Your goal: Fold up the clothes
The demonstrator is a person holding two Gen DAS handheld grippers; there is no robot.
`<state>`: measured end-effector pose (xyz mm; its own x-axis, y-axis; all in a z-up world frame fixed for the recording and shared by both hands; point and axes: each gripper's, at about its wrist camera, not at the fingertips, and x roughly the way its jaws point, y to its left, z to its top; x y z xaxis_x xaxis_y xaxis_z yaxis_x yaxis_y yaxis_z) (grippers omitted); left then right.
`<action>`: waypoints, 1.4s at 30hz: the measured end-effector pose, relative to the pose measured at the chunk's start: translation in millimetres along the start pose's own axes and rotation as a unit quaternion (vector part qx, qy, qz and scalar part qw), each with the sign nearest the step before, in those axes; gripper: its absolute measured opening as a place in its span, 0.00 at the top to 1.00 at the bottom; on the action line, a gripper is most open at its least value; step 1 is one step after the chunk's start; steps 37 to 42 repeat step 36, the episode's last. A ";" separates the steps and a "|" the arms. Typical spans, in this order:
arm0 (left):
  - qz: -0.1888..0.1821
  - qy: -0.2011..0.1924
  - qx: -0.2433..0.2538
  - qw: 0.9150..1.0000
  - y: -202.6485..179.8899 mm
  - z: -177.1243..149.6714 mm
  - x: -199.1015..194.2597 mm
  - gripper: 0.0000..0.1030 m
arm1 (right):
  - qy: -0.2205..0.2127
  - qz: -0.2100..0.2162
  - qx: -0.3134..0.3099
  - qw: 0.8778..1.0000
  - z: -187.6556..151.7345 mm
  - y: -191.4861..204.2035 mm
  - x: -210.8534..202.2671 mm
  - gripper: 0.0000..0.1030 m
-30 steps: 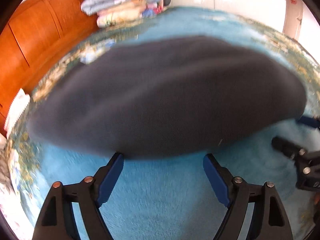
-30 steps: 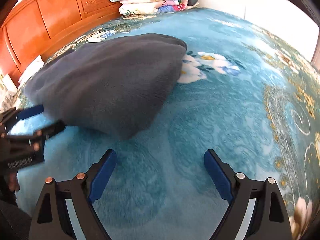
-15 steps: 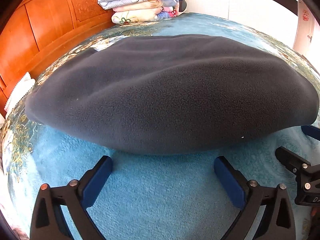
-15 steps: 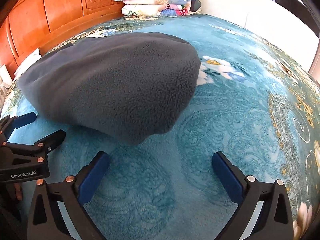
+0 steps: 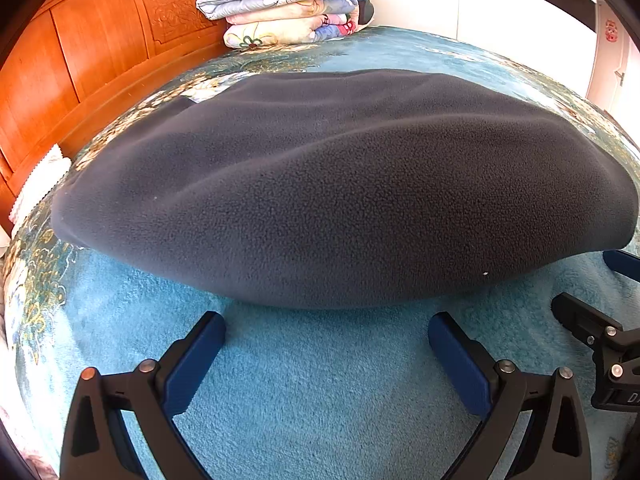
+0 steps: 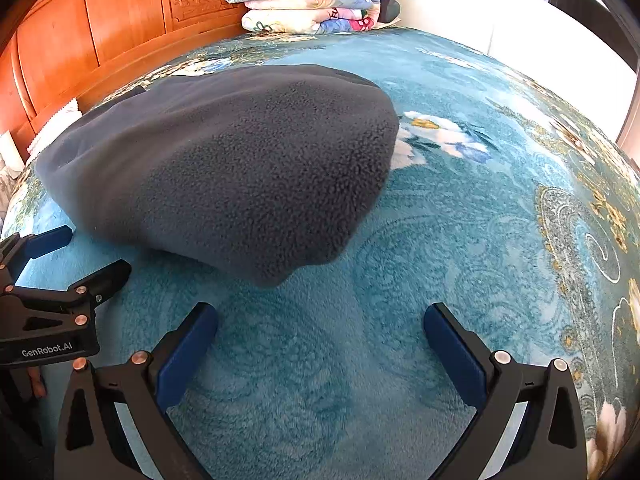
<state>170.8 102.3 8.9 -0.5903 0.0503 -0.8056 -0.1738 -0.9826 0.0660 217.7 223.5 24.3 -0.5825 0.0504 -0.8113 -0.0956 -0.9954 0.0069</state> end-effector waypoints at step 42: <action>0.021 -0.006 -0.032 0.999 -3.8 -0.3 -3.1 0.00 | -0.004 0.005 -0.004 1.000 -0.8 -4.3 1.5 0.00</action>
